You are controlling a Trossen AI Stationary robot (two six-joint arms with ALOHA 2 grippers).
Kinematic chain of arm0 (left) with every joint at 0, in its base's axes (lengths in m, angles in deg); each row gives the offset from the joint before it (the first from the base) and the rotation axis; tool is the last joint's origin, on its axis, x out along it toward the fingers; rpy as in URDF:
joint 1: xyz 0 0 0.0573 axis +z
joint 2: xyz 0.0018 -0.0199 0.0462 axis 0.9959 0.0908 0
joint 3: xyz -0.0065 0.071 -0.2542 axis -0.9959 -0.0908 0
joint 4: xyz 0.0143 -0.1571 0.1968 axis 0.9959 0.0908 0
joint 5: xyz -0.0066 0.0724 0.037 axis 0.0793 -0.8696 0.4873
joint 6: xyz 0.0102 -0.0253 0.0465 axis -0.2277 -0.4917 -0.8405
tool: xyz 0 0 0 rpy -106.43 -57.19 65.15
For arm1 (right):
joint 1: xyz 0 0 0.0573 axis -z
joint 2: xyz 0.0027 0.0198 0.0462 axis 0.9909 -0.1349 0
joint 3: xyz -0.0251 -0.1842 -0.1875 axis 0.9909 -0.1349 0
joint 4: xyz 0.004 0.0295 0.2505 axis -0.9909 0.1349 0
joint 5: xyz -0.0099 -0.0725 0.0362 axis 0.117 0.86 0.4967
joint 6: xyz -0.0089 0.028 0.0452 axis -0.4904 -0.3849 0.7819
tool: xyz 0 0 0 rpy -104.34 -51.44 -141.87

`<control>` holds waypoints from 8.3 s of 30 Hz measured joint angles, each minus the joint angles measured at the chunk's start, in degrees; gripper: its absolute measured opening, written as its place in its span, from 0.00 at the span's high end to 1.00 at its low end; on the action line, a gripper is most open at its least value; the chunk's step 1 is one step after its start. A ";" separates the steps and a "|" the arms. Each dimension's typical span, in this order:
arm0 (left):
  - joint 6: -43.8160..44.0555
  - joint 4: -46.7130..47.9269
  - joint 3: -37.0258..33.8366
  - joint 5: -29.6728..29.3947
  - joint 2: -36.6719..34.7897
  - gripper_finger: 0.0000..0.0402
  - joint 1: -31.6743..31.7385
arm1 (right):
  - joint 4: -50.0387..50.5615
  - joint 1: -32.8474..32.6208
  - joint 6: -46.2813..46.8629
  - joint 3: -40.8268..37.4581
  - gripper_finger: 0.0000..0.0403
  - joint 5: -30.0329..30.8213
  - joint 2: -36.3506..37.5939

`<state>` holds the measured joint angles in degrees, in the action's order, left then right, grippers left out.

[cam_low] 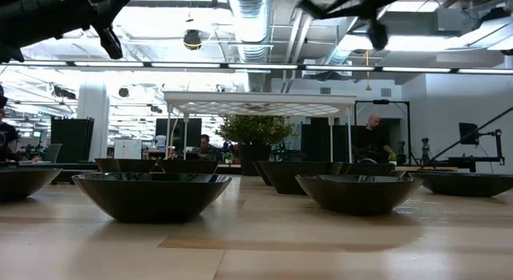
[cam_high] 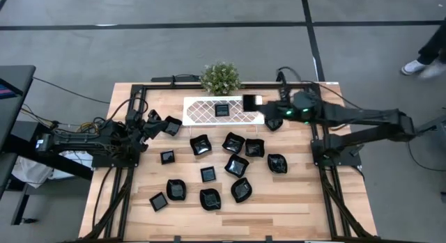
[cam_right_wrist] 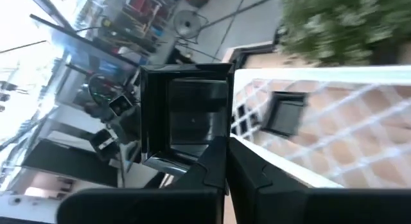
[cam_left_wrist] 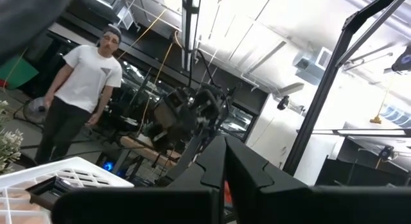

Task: Pick & Place Mini shaped plates
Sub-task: Stack the square plate on top of the square plate on the shelf, then stack the top square plate on top of the stacked square plate on the shelf

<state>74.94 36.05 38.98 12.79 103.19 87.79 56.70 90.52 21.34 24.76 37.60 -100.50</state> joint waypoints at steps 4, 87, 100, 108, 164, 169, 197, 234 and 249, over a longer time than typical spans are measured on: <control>0.00 -0.42 0.00 0.00 0.00 0.97 -0.02 | -4.11 0.89 0.27 1.72 1.00 -0.75 -7.30; -0.46 -2.46 0.00 -0.02 0.02 0.97 -0.02 | 24.02 7.61 10.10 30.58 0.91 -8.85 -39.58; -0.46 -2.88 0.00 -0.02 0.00 0.97 0.00 | 26.26 8.48 10.11 30.58 0.90 -8.93 -37.59; -0.46 -3.40 0.00 -0.02 0.00 0.97 -0.01 | 24.72 7.84 10.38 30.56 0.90 -9.35 -30.68; -4.79 12.36 25.31 2.82 20.57 0.97 -10.26 | 36.26 -45.71 2.78 2.80 1.00 40.56 13.86; -2.34 23.14 30.38 3.15 24.60 0.97 -11.45 | 33.17 -45.70 -5.85 2.80 1.00 42.18 17.65; 6.01 60.55 32.37 3.21 11.32 0.97 -11.27 | 22.76 -45.61 -11.80 -13.42 1.00 53.61 30.21; -0.48 60.55 32.37 -0.45 9.53 0.97 -11.25 | -15.87 -26.93 -33.81 -39.39 1.00 27.04 49.38; -0.48 60.01 32.37 -0.46 9.51 0.97 -11.26 | -15.65 -15.06 -33.75 -41.30 1.00 14.90 54.60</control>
<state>74.46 96.06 71.35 12.33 112.70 76.53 41.05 75.46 -12.41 -16.54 52.50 -45.90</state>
